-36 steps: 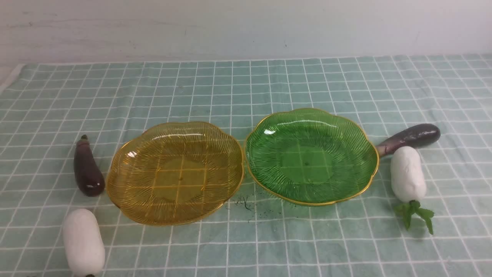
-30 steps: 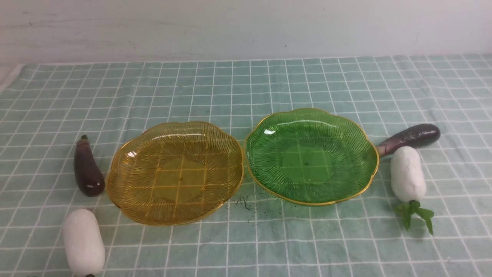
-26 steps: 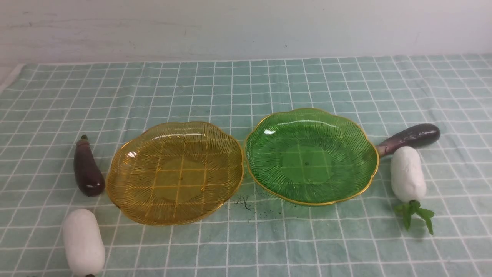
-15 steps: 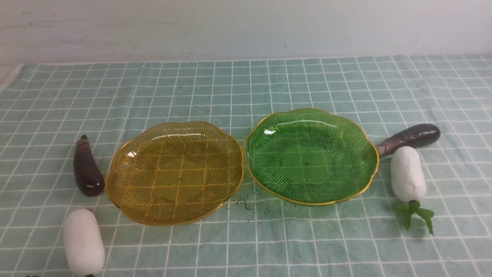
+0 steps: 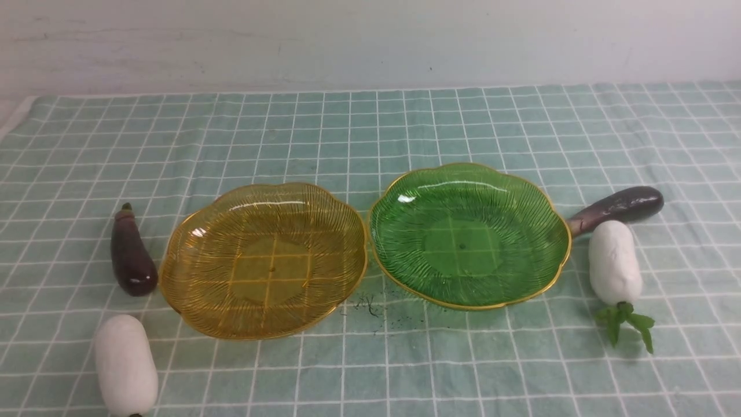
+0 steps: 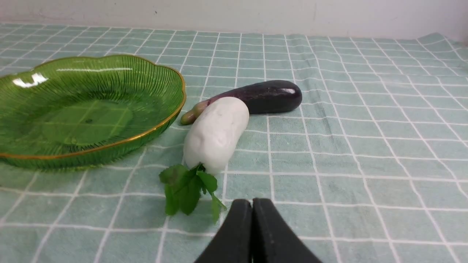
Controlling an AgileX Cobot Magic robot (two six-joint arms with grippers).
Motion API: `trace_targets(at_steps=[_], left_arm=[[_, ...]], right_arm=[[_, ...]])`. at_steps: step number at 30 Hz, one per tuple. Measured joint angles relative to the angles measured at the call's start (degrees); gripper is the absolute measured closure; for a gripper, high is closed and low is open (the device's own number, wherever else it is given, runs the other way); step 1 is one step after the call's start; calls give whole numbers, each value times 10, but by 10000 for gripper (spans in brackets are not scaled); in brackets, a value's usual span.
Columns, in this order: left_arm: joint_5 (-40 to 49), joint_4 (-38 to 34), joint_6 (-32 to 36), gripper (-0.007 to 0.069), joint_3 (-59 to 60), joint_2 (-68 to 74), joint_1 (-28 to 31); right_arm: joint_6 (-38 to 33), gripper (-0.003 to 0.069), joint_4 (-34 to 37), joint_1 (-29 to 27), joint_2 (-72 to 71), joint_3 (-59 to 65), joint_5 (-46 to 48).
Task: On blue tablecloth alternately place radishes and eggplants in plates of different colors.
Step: 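Pick up the white radish and place it in the left plate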
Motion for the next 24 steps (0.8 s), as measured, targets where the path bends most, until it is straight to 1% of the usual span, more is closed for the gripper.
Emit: trace_targets(at_steps=[2, 3, 4, 5, 7, 8, 9, 10, 12, 14, 16, 17, 20, 22, 24], left_arm=[[34, 2, 4, 632, -44, 0, 0], [39, 4, 7, 632, -50, 1, 0], [63, 7, 12, 632, -76, 5, 0], [113, 17, 30, 632, -128, 20, 0], [205, 30, 63, 632, -204, 73, 0], [271, 41, 75, 632, -248, 118, 0], [346, 56, 86, 632, -290, 181, 0], [398, 67, 89, 632, -321, 219, 0], [519, 90, 94, 632, -366, 310, 0], [588, 115, 96, 632, -390, 396, 0], [614, 128, 97, 632, -399, 442, 0], [637, 151, 97, 632, -404, 523, 0], [645, 170, 93, 632, -405, 599, 0], [643, 179, 81, 632, -405, 632, 1], [631, 195, 60, 632, -405, 653, 1]], right_arm=[[16, 673, 47, 0, 0, 4, -36], [21, 673, 53, 0, 0, 4, -41], [37, 673, 89, 0, 0, 4, -70], [60, 673, 137, 0, 0, 4, -115], [98, 673, 218, 0, 0, 4, -170], [111, 673, 259, 0, 0, 4, -193], [116, 673, 291, -1, 0, 4, -216], [117, 673, 310, -1, 0, 4, -232], [117, 673, 325, -1, 0, 4, -246], [114, 673, 328, -1, 0, 4, -250], [114, 673, 331, -1, 0, 4, -251], [115, 673, 334, -1, 0, 4, -251], [122, 673, 336, 0, 0, -1, -230], [120, 673, 330, 6, 1, -37, -159], [97, 673, 306, 13, 26, -102, -90]])
